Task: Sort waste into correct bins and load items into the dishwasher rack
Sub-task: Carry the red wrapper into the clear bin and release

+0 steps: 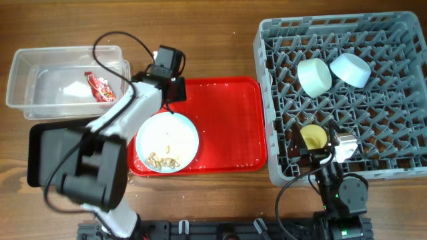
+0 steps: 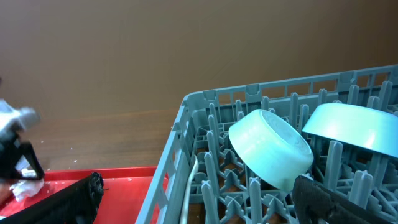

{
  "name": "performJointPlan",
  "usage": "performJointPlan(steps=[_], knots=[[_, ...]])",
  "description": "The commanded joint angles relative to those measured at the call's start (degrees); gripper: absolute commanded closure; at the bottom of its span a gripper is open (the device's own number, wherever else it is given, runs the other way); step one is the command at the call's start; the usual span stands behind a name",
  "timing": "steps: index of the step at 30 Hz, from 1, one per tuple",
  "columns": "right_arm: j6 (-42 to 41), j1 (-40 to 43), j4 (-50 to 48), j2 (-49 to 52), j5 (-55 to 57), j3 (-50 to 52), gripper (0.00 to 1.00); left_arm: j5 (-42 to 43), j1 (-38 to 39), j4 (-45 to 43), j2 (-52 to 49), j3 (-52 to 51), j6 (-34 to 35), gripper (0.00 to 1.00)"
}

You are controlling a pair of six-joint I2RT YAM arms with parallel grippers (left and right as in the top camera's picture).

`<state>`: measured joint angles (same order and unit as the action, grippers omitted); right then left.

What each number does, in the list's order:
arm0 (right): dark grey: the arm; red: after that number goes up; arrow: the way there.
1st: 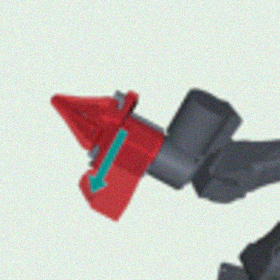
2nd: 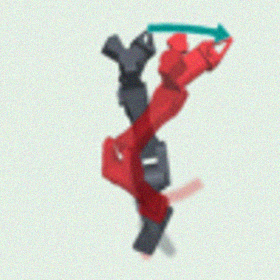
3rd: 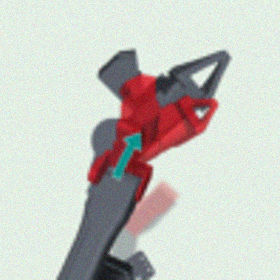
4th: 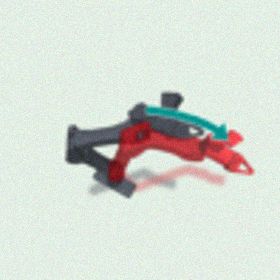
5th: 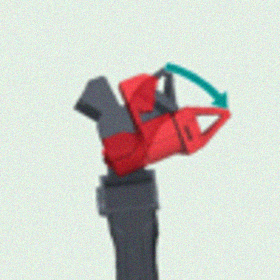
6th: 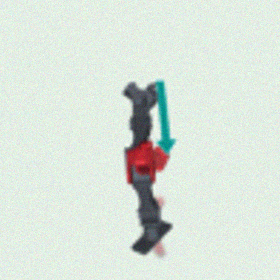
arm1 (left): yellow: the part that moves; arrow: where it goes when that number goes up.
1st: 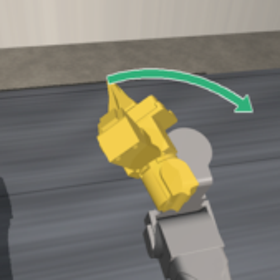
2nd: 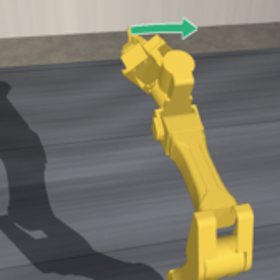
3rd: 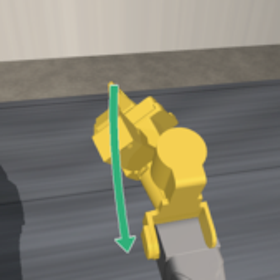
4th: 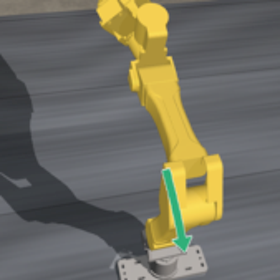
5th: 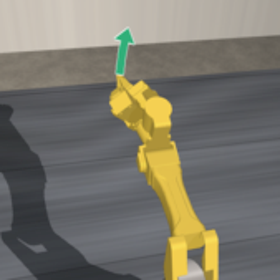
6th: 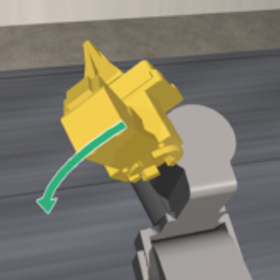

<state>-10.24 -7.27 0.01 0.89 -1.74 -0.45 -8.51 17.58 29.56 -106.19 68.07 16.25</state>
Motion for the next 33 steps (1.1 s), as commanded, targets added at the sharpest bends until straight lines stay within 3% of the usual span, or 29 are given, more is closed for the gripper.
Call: performJointPlan(steps=[1, 3, 4, 5, 6, 10, 16, 22, 27, 30, 33], knots=[[-0.44, 0.39, -0.20, -0.35, -1.05, 0.15, 0.00, -5.44, -0.22, -2.01, -3.04, -0.48, 0.90, 0.45], [-0.42, 0.39, -0.20, -0.35, -1.05, 0.15, 0.00, -7.04, -0.22, -3.85, -3.13, -0.48, 0.76, 0.51], [-0.42, 0.39, -0.20, -0.35, -1.05, 0.15, 0.00, -7.04, -0.22, -5.20, -3.13, -0.46, 0.42, 0.66], [-0.44, 0.39, -0.20, -0.35, -1.05, 0.15, 0.00, -6.95, -0.22, -6.38, -3.10, -0.44, 0.48, 0.92], [-0.44, 0.39, -0.20, -0.35, -1.05, 0.15, 0.00, -6.21, -0.20, -6.25, -2.86, -0.02, 0.48, 0.96], [-0.42, 0.39, -0.20, -0.35, -1.05, 0.15, 0.00, 0.55, -0.15, -0.68, 3.52, 4.07, 2.16, 0.96], [-0.42, 0.39, -0.20, -0.35, -1.05, 0.15, 0.00, -5.75, -5.62, 0.74, 19.10, 4.59, 1.95, 0.96], [-0.42, 0.39, -0.20, -0.35, -1.05, 0.15, 0.00, -5.57, -21.42, -1.62, 14.47, 4.52, 3.72, 0.96], [-0.44, 0.39, -0.20, -0.35, -1.05, 0.15, 0.00, 3.41, -27.12, -5.35, 7.54, 4.61, 3.54, 0.39], [-0.42, 0.39, -0.20, -0.35, -1.05, 0.15, 0.00, 6.62, -24.79, -0.50, 12.68, 6.10, 3.63, 0.33], [-0.44, 0.39, -0.17, -0.35, -1.05, 0.15, 0.00, 6.47, -17.99, 5.70, 18.82, 6.25, 3.48, 0.34]])
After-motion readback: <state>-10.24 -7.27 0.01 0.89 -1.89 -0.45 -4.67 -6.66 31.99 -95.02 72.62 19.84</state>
